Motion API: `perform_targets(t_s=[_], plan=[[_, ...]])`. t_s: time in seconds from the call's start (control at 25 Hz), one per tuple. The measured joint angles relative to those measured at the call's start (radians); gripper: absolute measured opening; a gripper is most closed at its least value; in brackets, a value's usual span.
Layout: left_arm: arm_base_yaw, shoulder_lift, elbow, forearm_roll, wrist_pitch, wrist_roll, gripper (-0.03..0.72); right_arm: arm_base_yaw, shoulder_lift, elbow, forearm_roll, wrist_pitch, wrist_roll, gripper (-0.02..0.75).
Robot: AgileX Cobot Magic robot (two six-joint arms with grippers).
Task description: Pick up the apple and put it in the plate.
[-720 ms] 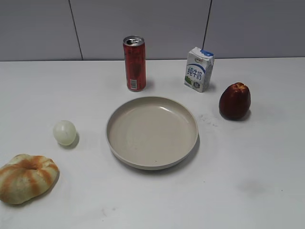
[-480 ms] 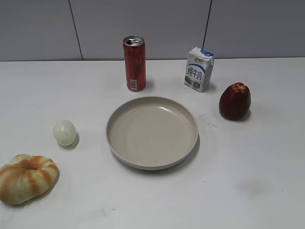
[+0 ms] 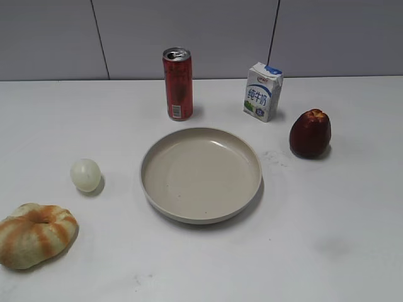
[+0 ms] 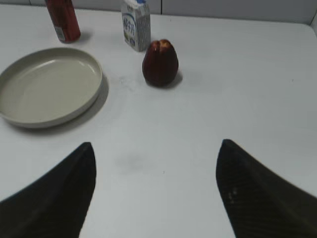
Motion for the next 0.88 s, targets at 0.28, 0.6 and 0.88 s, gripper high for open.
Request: perform_targets(t_s=[0.28,0.6,0.88], plan=[[0.000,0.000,0.000,0.000,0.000,0.000,0.236,0.000,0.261,-0.005,-0.001,-0.306,-0.001,0.571],[0.000,0.000,0.000,0.000,0.000,0.000,0.236,0.000,0.727,-0.086,-0.002,-0.423,-0.001,0.571],[0.000,0.000,0.000,0.000,0.000,0.000,0.236,0.000,1.109,-0.287,0.009,-0.405,-0.001,0.571]])
